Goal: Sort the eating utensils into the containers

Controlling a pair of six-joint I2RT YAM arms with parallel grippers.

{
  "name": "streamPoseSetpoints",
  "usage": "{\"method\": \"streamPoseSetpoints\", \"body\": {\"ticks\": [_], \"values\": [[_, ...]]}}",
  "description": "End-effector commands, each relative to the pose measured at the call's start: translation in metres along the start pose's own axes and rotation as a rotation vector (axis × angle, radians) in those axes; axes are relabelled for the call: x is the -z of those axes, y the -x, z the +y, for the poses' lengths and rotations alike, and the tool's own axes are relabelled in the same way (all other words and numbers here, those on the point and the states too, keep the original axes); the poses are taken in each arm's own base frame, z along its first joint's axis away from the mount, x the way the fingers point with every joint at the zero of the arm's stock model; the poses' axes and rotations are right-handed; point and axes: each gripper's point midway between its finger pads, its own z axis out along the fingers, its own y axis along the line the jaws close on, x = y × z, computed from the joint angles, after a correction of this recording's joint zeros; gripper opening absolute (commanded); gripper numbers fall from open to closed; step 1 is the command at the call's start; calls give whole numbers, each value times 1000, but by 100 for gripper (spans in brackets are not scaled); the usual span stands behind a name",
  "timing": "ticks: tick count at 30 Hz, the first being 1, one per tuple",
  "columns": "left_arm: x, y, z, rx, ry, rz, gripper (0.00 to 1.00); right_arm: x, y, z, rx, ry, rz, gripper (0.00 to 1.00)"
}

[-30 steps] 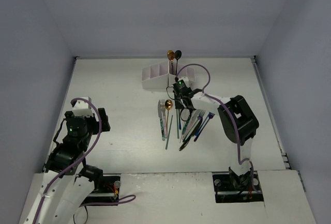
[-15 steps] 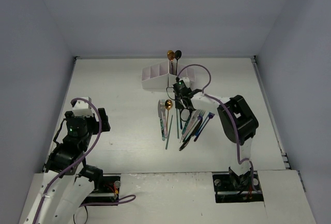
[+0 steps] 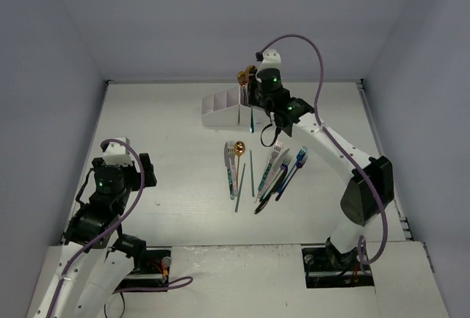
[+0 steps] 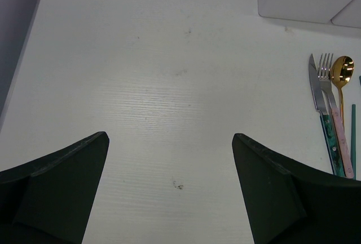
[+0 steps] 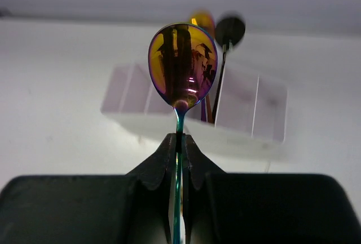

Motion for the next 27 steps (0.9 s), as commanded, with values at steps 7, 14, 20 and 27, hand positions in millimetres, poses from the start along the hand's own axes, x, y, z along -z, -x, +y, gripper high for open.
{"method": "streamPoseSetpoints", "body": {"ticks": [7, 14, 20, 27], "values": [[-4, 18, -5, 4, -15, -55, 90, 24, 182, 1, -7, -8, -683, 0], [-7, 16, -7, -1, -20, -42, 90, -26, 195, -13, -8, -55, -797, 0], [-8, 15, -8, -1, -21, -38, 90, -71, 175, -23, 23, -92, -769, 0], [-7, 17, -8, -1, -25, -45, 90, -97, 126, -27, 7, -79, -687, 0]]}}
